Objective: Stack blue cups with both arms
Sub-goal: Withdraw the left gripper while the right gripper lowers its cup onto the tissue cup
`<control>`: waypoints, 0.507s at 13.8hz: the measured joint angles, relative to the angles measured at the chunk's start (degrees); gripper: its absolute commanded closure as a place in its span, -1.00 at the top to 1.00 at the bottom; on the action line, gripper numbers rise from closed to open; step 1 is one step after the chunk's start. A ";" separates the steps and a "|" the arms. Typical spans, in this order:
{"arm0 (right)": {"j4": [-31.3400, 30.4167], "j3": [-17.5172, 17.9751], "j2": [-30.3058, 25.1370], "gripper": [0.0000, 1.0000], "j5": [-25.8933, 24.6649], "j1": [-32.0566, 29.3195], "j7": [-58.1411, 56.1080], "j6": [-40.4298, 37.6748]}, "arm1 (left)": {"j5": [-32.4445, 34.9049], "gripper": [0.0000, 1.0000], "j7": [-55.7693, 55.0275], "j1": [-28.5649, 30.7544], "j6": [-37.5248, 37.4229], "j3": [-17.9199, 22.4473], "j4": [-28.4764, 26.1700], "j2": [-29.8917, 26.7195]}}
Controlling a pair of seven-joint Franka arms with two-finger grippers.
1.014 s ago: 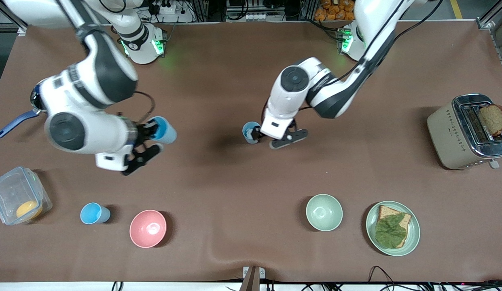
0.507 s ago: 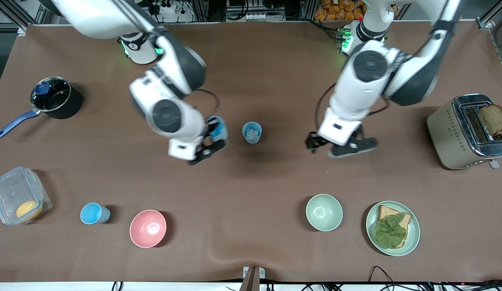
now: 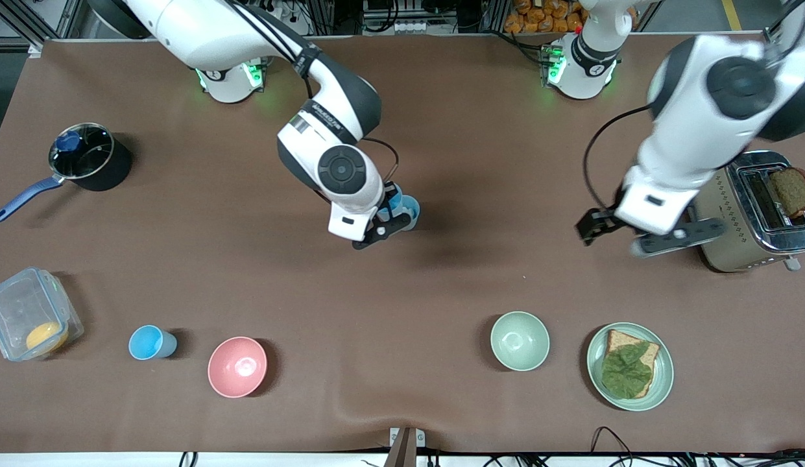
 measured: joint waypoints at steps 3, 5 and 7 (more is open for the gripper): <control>-0.04 -2.24 0.74 -1.00 -0.01 3.12 0.46 1.98 | -1.73 1.00 4.49 1.87 -3.55 0.01 2.52 -1.42; -0.05 -2.59 1.51 -1.00 -0.20 4.19 1.26 3.34 | -2.25 1.00 7.15 2.76 -3.86 0.06 3.24 -1.90; -0.05 -3.09 1.99 -1.00 -0.45 4.88 1.52 3.89 | -2.30 1.00 10.24 3.31 -3.93 0.74 3.79 -1.94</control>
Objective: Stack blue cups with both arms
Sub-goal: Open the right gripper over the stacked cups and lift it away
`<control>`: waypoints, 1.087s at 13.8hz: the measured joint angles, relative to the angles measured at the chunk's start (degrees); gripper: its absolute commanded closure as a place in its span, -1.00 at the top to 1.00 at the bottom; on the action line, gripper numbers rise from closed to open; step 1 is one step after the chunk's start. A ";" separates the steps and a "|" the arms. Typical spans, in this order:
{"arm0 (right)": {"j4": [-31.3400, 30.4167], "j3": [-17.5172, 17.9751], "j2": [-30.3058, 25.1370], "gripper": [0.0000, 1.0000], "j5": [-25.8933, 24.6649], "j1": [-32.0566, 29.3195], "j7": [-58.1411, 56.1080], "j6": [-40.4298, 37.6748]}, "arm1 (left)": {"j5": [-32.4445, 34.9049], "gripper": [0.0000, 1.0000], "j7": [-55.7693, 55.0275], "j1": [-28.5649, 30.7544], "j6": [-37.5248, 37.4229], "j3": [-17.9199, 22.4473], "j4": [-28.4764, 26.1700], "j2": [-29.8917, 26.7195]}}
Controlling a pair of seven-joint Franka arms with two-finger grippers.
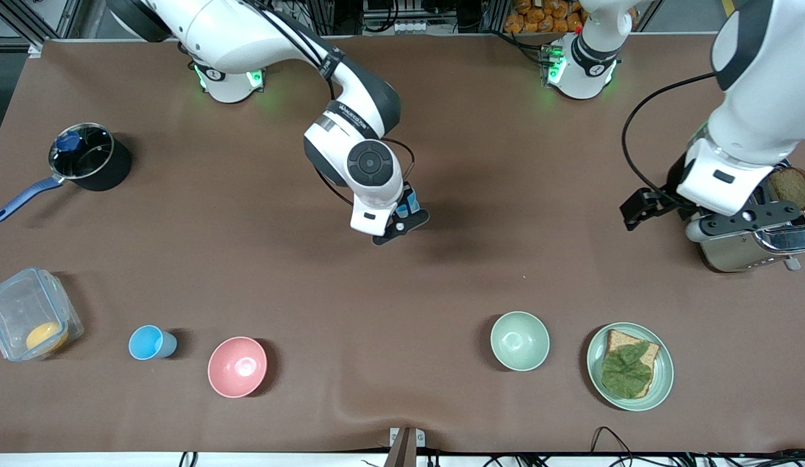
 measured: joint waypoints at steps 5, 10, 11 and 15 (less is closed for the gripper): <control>-0.04 -0.41 0.57 0.59 -0.11 0.38 2.63 0.14 | -2.15 1.00 7.22 -3.67 -2.73 8.90 0.68 -2.91; -0.04 -0.63 0.69 1.00 -0.12 0.41 8.54 0.13 | -5.51 1.00 9.56 -11.24 -10.34 21.37 0.68 -7.81; 0.23 -0.93 0.43 1.00 -0.12 0.02 8.73 -0.21 | -5.52 1.00 10.58 -11.78 -10.88 22.22 0.68 -8.21; 1.37 -1.38 -4.70 1.00 -0.15 -7.47 2.97 -6.94 | -5.53 1.00 14.37 -12.38 -13.12 24.03 0.87 -8.69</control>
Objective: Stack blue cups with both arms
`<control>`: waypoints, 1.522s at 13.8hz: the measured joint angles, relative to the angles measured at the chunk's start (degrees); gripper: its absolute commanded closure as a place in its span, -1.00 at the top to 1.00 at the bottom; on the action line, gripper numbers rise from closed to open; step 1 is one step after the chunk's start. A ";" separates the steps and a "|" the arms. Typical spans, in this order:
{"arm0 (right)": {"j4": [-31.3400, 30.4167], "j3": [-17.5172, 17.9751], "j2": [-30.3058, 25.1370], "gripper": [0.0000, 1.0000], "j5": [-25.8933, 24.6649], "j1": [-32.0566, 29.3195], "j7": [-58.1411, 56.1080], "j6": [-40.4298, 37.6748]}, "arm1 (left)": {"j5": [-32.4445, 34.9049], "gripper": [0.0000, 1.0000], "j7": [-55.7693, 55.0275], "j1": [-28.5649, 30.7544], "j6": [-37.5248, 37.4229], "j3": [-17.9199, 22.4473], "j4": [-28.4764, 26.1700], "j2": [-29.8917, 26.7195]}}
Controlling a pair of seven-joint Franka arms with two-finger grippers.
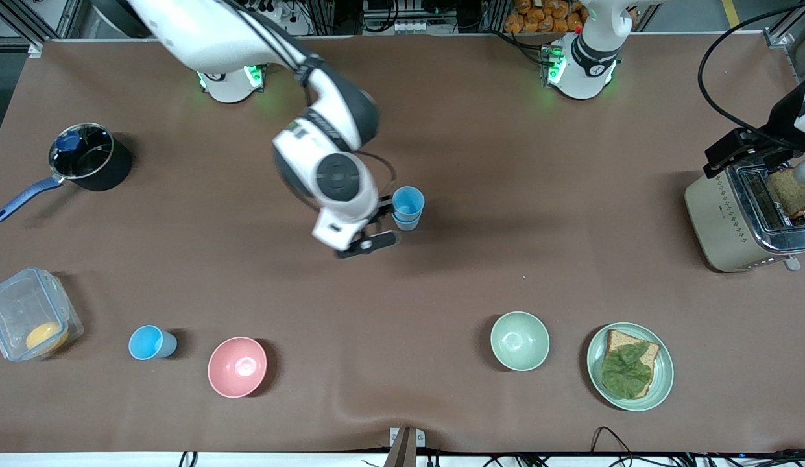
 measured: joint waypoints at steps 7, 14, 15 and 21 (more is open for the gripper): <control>-3.12 -4.23 -11.23 1.00 2.73 -16.67 -17.08 -7.11 | -0.04 1.00 3.35 -3.42 -4.61 3.61 3.45 0.90; -5.78 -20.52 -23.50 1.00 7.10 -16.68 -26.41 -13.99 | -0.03 1.00 6.17 -3.54 -7.68 4.10 5.27 0.88; -6.00 -21.36 -25.01 1.00 7.11 -16.68 -26.42 -14.90 | -0.03 1.00 6.18 -3.54 -7.86 4.10 5.47 0.88; -10.89 -22.86 -33.83 1.00 7.12 -16.63 -26.36 -17.26 | -0.03 1.00 6.18 -3.54 -8.14 4.25 6.72 0.85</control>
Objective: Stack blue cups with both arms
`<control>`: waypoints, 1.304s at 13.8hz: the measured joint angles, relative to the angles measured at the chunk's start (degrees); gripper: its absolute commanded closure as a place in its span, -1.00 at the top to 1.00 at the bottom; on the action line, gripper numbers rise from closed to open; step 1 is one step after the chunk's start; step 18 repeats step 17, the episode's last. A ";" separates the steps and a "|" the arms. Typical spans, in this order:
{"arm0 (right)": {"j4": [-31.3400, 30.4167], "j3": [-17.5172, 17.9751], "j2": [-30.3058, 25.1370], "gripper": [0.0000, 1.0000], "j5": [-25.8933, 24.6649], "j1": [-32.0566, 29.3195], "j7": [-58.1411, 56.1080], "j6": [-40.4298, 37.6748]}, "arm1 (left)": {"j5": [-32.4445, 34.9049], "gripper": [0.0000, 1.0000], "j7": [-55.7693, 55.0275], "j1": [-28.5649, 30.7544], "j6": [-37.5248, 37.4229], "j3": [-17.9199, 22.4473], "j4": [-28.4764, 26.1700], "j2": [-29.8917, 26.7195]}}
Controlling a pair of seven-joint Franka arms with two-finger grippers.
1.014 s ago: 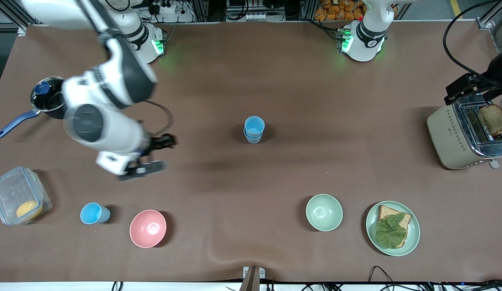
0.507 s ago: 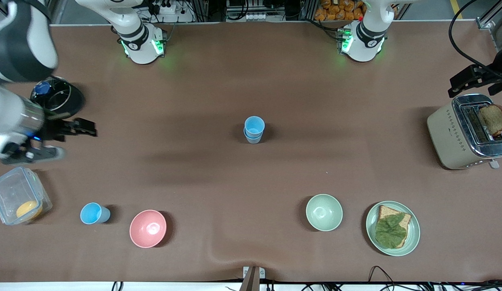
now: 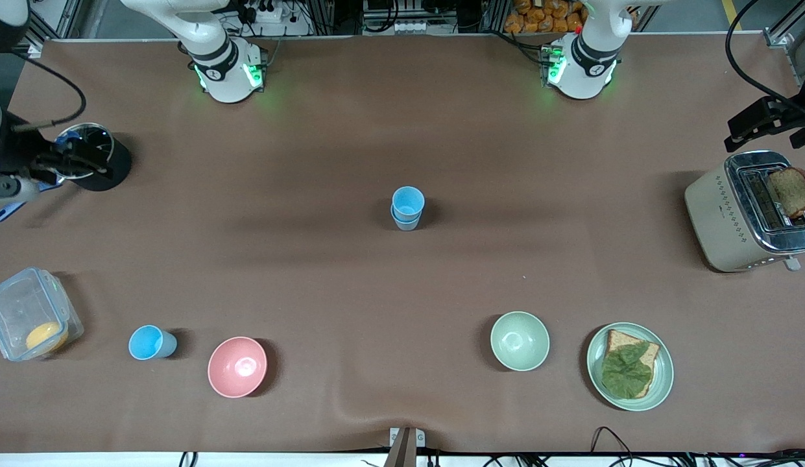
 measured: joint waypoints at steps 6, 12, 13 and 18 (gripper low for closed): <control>-3.31 -0.56 -2.10 1.00 0.00 0.00 0.20 0.87 | 0.00 1.00 0.00 -0.13 -0.81 1.03 -1.16 0.00; -3.37 -1.49 -2.10 1.00 0.00 -0.17 0.20 0.96 | 0.00 1.00 0.04 -0.47 0.43 2.15 -3.55 0.01; -3.38 -1.52 -2.10 1.00 -0.01 -0.17 0.19 0.80 | 0.00 1.00 0.05 -0.56 0.82 2.15 -3.88 0.01; -3.40 -1.69 -2.05 1.00 -0.04 -0.21 -0.53 0.52 | 0.00 1.00 1.09 -0.78 1.61 2.14 -4.10 0.01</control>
